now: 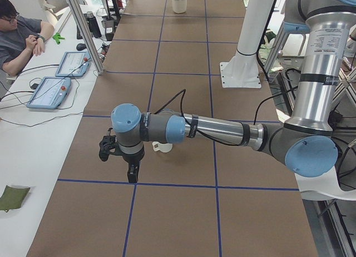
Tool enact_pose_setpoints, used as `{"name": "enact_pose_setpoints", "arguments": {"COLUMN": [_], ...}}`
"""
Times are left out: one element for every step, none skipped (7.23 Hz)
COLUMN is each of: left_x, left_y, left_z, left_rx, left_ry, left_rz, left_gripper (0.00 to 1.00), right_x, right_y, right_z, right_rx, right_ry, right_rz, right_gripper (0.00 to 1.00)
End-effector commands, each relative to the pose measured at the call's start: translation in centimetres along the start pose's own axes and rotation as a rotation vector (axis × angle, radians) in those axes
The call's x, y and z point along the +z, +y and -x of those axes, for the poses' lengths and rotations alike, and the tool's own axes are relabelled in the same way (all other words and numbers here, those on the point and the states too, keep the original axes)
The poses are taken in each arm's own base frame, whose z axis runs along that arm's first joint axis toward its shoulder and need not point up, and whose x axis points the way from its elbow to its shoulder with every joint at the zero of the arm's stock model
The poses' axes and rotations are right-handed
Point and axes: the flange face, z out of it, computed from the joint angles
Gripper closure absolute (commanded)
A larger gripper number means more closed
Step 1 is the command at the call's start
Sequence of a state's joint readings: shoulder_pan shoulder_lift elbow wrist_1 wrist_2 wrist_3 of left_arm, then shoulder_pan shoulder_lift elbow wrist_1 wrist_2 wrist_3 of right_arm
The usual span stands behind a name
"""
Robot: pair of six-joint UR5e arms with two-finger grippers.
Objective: Left arm hands cup to right arm to dump lemon
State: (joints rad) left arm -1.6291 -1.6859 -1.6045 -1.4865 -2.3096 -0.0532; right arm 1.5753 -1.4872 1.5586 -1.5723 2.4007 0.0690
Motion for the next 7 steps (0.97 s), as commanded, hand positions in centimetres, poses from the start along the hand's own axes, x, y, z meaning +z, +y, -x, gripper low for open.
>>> {"name": "enact_pose_setpoints", "arguments": {"left_x": [-0.1, -0.4, -1.8, -1.8, -1.6, -1.6, -2.8], "left_y": [0.0, -0.2, -0.3, -0.4, -0.4, 0.0, 0.0], "left_z": [0.0, -0.4, -1.6, -1.9, -2.0, -2.1, -3.2], "left_rx": [0.001, 0.007, 0.035, 0.051, 0.079, 0.088, 0.072], "left_ry": [-0.001, 0.001, -0.011, -0.007, 0.002, 0.010, 0.017], "left_rz": [-0.001, -0.008, -0.036, -0.046, -0.083, -0.095, -0.117], "left_gripper": [0.00, 0.00, 0.00, 0.00, 0.00, 0.00, 0.00], "right_x": [-0.1, -0.3, -0.9, -1.2, -1.8, -2.1, -2.2], "right_y": [-0.1, -0.3, -0.6, -0.7, -0.9, -0.8, -0.8], "right_z": [0.1, 0.4, 1.0, 1.3, 2.0, 2.3, 2.5], "right_rx": [-0.001, 0.007, -0.004, -0.010, -0.023, -0.022, -0.021], "right_ry": [0.000, 0.001, 0.000, -0.005, -0.006, 0.000, -0.001], "right_rz": [-0.003, -0.007, -0.018, -0.023, -0.035, -0.043, -0.045], "right_gripper": [0.00, 0.00, 0.00, 0.00, 0.00, 0.00, 0.00]}}
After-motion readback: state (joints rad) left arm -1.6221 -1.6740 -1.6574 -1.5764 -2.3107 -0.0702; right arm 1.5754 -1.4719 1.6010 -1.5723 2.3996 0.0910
